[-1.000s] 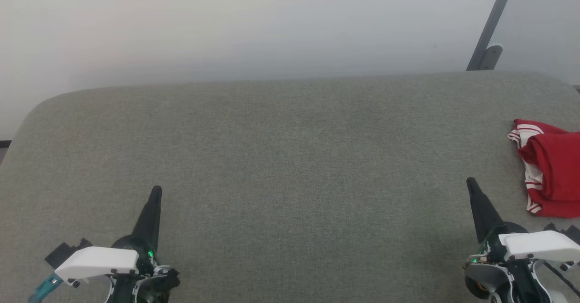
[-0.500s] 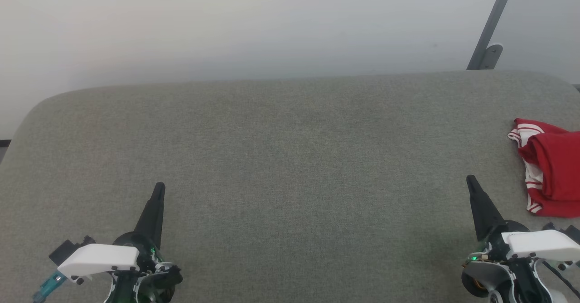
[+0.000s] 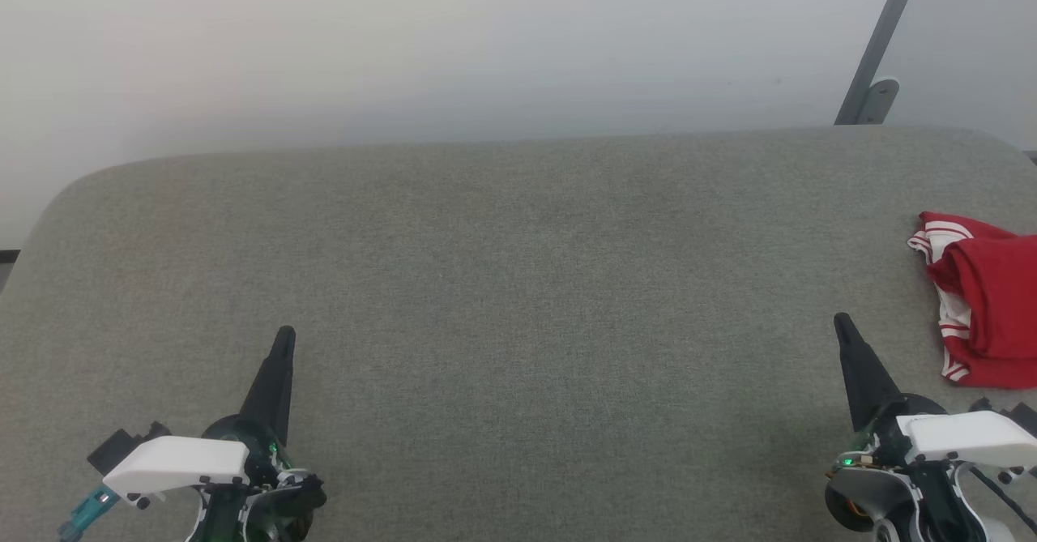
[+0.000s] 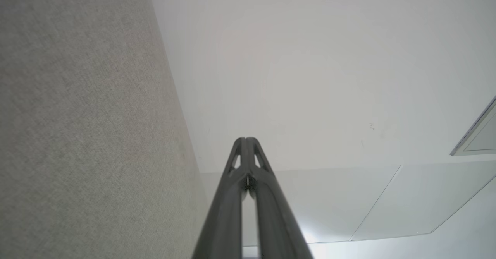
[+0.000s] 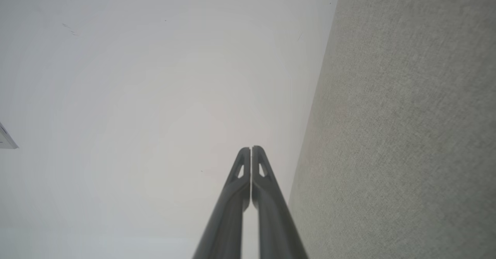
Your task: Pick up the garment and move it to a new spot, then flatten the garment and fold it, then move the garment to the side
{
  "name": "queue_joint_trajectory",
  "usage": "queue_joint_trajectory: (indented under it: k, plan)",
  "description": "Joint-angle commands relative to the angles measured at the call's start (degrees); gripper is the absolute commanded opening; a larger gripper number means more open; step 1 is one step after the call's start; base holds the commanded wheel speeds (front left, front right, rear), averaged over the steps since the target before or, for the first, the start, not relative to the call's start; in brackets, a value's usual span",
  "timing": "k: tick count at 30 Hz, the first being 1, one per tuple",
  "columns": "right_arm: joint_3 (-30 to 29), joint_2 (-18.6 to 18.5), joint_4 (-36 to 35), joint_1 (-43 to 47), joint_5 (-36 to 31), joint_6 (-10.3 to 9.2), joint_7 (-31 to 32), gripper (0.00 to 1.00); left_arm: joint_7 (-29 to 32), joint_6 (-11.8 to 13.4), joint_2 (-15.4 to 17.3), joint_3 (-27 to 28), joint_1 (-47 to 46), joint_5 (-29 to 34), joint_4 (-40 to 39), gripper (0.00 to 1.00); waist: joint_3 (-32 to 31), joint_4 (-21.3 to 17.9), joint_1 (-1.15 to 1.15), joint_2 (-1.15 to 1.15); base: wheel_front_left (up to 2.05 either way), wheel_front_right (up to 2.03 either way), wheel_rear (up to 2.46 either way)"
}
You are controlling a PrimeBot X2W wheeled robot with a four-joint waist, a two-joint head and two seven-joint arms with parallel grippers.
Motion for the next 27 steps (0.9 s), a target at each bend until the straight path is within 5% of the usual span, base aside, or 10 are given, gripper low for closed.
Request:
queue_joint_trajectory:
  k: [1,27]
  plan:
    - [0.0,0.2,-0.2,-0.3,0.2,0.02,0.2,0.00,0.2,-0.2,-0.1,0.0,-0.7,-0.2,0.0,0.00,0.0,0.0,0.00,0.00,0.00,0.00,0.00]
    - [0.0,0.2,-0.2,-0.3,0.2,0.02,0.1,0.00,0.2,-0.2,-0.1,0.0,-0.7,-0.2,0.0,0.00,0.0,0.0,0.00,0.00,0.00,0.00,0.00]
